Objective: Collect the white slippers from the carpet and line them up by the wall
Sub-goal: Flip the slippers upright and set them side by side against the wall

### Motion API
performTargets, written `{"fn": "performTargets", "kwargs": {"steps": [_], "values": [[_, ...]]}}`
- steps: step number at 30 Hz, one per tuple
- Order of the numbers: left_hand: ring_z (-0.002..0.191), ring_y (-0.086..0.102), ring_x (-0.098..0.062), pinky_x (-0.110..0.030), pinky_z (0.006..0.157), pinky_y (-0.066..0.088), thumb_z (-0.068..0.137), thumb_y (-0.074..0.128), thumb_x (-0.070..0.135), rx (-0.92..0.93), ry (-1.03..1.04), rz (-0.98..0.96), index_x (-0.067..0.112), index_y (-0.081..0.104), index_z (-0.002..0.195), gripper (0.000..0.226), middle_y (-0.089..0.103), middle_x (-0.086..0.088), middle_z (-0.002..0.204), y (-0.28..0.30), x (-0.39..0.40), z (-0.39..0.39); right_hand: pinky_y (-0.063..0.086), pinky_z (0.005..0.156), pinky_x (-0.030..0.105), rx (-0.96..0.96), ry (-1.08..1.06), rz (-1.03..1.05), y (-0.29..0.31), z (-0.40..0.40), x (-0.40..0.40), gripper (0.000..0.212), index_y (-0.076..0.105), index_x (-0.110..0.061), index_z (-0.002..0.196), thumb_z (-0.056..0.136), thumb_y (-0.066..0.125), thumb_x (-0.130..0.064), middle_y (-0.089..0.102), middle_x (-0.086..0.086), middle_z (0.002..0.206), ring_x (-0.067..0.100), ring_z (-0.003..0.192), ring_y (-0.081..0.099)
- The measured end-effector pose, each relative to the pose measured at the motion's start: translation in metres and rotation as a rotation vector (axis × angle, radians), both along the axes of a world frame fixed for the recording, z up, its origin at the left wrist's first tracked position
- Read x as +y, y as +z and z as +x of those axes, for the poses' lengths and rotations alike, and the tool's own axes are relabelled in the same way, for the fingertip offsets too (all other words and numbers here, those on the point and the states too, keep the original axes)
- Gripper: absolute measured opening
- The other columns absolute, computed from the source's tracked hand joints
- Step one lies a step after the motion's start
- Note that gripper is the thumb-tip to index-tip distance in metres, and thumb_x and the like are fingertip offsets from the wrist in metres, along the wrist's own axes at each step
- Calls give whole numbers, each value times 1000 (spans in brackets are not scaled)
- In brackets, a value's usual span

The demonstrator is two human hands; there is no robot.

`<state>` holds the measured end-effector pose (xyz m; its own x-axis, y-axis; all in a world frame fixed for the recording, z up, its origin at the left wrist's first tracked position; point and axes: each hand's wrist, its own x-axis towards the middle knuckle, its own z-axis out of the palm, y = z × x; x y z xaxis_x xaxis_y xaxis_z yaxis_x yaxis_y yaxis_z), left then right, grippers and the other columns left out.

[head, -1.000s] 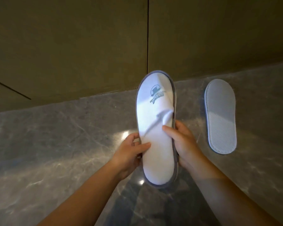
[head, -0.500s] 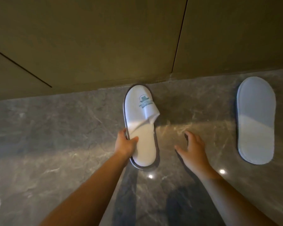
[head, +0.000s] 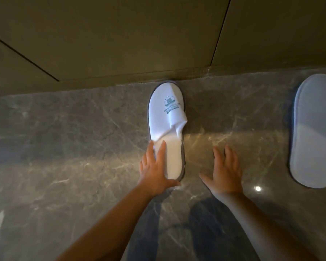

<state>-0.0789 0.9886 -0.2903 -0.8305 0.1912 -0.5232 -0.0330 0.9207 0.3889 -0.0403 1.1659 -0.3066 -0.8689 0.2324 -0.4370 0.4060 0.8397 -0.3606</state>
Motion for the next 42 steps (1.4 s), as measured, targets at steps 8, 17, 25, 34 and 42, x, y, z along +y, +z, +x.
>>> {"fn": "performTargets", "kwargs": {"steps": [8,17,25,34,42], "values": [[139,-3,-31,-50,113,11,60,72,51,90,-33,-6,25,-9,139,116,-12,-9,153,0,2,-2,22,111,44,117,-88,-173,22,-2,18,68,29,-17,135,77,63,-28,24,14,149,29,137,17],[141,7,-30,-44,113,13,66,71,42,167,-147,-56,18,11,141,99,11,-13,153,2,32,-6,15,112,56,86,-541,212,33,25,122,87,18,-11,137,71,69,-36,13,26,150,43,137,10],[140,7,-32,-48,113,13,69,70,40,101,-145,-76,17,15,140,93,12,-14,153,14,39,-9,30,105,50,120,-645,90,32,23,140,83,25,-8,134,70,72,-31,32,25,140,42,126,32],[136,25,-22,-27,100,25,80,56,38,-182,38,562,22,19,138,71,25,-4,149,51,113,-10,48,89,39,352,-960,-1192,79,32,73,25,60,-29,90,78,56,-7,60,5,108,21,103,53],[95,61,-19,-31,67,58,78,63,17,-477,422,964,23,21,134,70,59,-2,103,58,148,-16,43,95,44,163,-946,-1453,106,49,67,32,53,-23,96,64,56,-27,53,1,111,27,112,50]]}}
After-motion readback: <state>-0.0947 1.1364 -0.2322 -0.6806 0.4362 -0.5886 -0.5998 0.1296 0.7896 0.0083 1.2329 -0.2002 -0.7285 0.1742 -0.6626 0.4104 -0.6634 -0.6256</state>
